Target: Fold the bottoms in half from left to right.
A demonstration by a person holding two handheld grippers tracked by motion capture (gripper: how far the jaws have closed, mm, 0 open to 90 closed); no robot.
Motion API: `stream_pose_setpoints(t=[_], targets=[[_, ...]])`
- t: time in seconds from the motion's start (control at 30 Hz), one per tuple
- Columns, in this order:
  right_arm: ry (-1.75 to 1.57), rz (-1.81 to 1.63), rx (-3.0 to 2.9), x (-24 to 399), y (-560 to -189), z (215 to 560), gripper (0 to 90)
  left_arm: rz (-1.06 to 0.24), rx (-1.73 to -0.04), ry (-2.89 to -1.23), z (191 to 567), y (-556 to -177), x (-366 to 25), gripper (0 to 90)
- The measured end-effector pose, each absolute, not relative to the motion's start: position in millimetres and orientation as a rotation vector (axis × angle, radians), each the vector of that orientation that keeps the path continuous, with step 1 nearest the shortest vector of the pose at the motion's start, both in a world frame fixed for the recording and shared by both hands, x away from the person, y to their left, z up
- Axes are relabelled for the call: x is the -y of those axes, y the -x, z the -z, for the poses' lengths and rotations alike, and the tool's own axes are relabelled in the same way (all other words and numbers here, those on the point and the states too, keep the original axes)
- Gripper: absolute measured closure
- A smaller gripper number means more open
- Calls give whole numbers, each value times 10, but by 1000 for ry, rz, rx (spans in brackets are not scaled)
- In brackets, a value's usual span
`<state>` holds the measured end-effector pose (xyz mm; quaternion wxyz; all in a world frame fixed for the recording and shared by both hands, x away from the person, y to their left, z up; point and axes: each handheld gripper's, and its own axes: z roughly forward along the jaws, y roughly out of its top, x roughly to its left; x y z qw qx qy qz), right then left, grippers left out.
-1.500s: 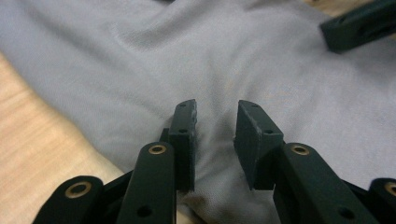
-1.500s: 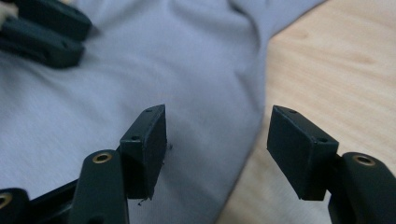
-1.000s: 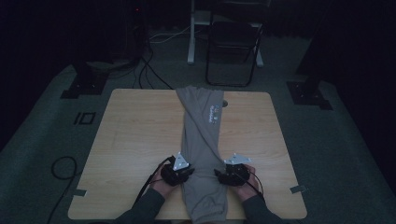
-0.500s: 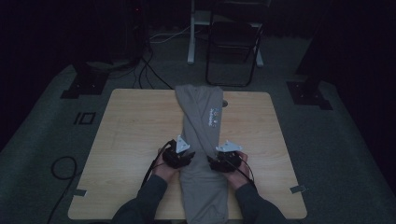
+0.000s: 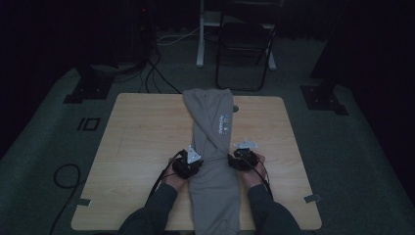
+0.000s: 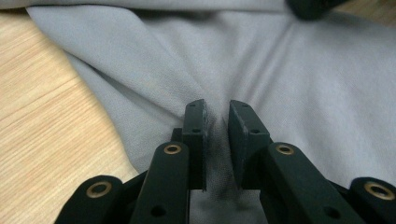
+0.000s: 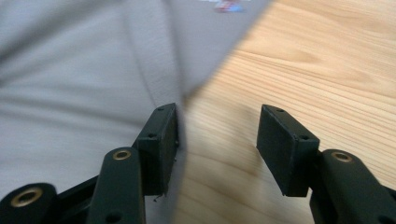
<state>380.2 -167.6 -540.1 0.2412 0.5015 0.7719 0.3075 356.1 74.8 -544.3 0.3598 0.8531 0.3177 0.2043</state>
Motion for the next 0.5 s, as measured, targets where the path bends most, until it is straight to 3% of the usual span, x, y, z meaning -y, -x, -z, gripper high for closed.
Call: stream_pose_setpoints(t=[0.1,0.2,0.33,0.5], targets=[[-1437,-780,-2046,1750,-3810,5382,512,-525,-826,-2197,5442,-3561,-747,776],[-1402,-915,-2046,1739,-3786,5314,453,-536,-820,-2200,5443,-3553,-739,770],[-1293,-1078,-2109,1537,-3821,5242,394,-523,-829,-2193,5443,-3562,-743,768],[-1199,-961,-2209,1218,-4056,5368,413,-513,-835,-2192,5441,-3565,-749,776]])
